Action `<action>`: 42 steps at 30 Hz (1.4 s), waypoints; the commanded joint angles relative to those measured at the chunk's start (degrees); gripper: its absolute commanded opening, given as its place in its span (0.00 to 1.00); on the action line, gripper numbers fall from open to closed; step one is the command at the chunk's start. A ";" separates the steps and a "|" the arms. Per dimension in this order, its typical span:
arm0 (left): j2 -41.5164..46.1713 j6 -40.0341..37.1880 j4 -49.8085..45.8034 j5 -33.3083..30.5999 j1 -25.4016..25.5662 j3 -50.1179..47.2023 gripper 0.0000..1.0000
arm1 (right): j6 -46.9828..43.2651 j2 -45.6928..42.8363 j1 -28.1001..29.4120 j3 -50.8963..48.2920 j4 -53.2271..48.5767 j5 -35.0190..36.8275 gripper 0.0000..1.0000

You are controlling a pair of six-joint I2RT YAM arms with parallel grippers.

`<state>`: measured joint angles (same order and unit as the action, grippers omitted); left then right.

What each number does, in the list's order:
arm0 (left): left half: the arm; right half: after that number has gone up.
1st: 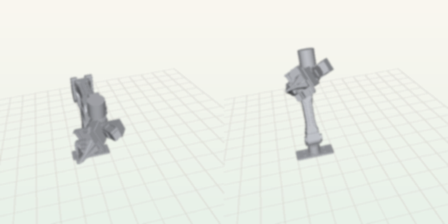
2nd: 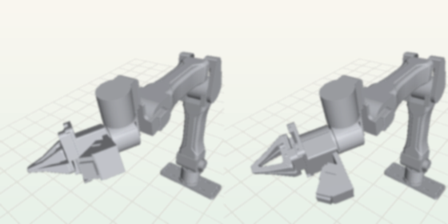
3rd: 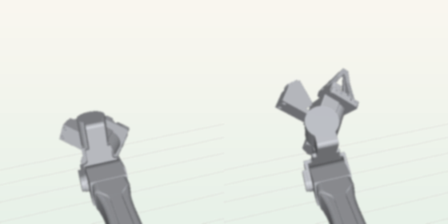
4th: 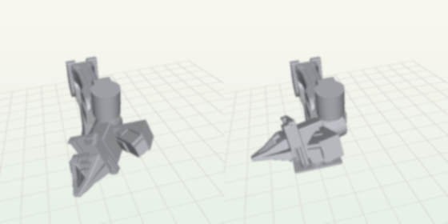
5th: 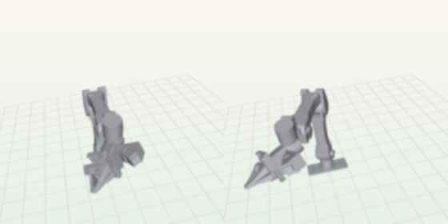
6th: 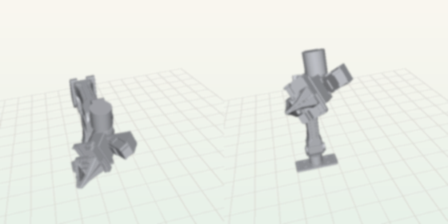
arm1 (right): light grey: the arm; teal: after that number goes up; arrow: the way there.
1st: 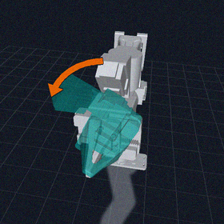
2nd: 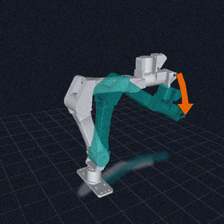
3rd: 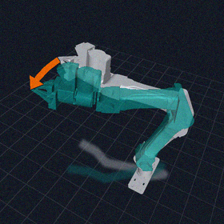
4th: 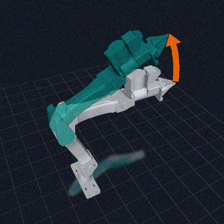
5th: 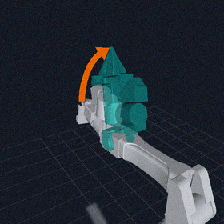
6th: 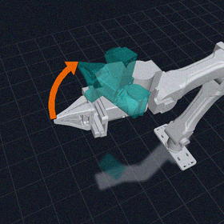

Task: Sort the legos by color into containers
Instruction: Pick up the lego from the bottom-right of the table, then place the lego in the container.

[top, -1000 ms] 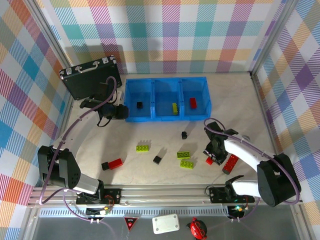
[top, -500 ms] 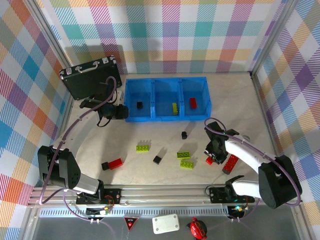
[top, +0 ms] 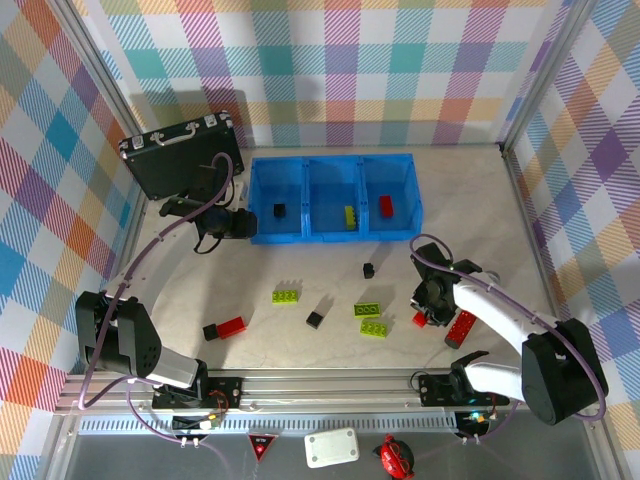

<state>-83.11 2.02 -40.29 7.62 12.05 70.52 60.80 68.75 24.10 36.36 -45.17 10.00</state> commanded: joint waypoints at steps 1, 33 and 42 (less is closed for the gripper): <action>1.10 -0.77 0.21 0.47 -0.88 -0.65 0.38 | -4.74 -0.92 0.34 2.04 -2.71 1.93 0.33; 1.99 -0.80 0.20 0.70 -0.91 -0.76 0.38 | -47.78 30.47 -1.60 49.46 -11.88 3.50 0.32; 2.15 -0.90 0.30 0.15 -0.94 -0.82 0.38 | -52.00 45.55 -4.21 66.47 -15.13 6.26 0.28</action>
<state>-82.50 2.00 -40.29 7.60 12.05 70.52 11.44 111.04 20.45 98.28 -56.93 14.22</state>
